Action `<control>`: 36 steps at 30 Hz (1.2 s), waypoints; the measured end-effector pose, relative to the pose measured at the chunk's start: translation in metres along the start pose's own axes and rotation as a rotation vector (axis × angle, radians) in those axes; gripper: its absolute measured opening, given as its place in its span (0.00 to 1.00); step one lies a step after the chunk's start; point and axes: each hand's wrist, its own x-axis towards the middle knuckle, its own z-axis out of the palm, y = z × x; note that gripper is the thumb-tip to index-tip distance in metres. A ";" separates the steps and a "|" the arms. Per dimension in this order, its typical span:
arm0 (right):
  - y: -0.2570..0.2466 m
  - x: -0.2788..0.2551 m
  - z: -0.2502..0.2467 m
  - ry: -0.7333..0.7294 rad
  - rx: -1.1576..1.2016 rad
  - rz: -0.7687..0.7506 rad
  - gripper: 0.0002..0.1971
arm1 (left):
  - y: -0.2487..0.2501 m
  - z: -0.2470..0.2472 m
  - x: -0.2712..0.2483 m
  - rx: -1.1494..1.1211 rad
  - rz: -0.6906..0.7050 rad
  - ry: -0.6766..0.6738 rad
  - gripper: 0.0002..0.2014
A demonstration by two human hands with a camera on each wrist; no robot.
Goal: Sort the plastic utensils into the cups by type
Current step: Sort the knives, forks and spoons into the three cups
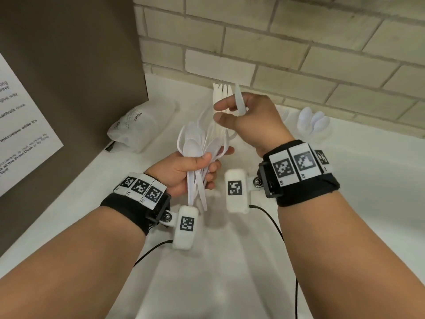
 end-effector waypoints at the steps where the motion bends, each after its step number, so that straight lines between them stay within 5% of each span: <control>1: 0.001 -0.001 0.000 -0.030 -0.023 0.014 0.08 | 0.000 -0.001 0.000 -0.004 0.002 -0.013 0.33; 4: 0.003 -0.003 0.003 -0.111 -0.093 0.092 0.20 | 0.001 -0.003 0.000 -0.011 0.013 -0.023 0.28; 12: 0.003 -0.005 0.007 -0.075 0.011 0.160 0.06 | -0.001 0.000 0.003 0.027 0.061 -0.006 0.15; 15: 0.008 0.000 0.013 0.033 0.029 0.105 0.07 | 0.000 0.000 0.004 0.112 0.069 0.026 0.11; 20: 0.003 0.009 0.005 0.339 0.235 0.057 0.10 | -0.004 -0.001 0.005 0.173 0.007 0.117 0.25; 25: -0.019 0.007 -0.021 0.599 0.483 -0.127 0.10 | -0.006 -0.003 -0.001 0.143 0.014 0.064 0.11; 29: -0.015 -0.002 -0.022 0.227 0.117 -0.039 0.08 | -0.003 -0.006 -0.001 0.011 -0.004 0.040 0.37; 32: 0.006 -0.006 -0.012 -0.048 -0.123 -0.032 0.02 | 0.000 -0.007 0.001 0.007 0.015 0.011 0.27; 36: 0.010 -0.004 -0.005 -0.204 -0.364 -0.032 0.13 | -0.002 -0.006 0.001 0.072 0.006 0.016 0.25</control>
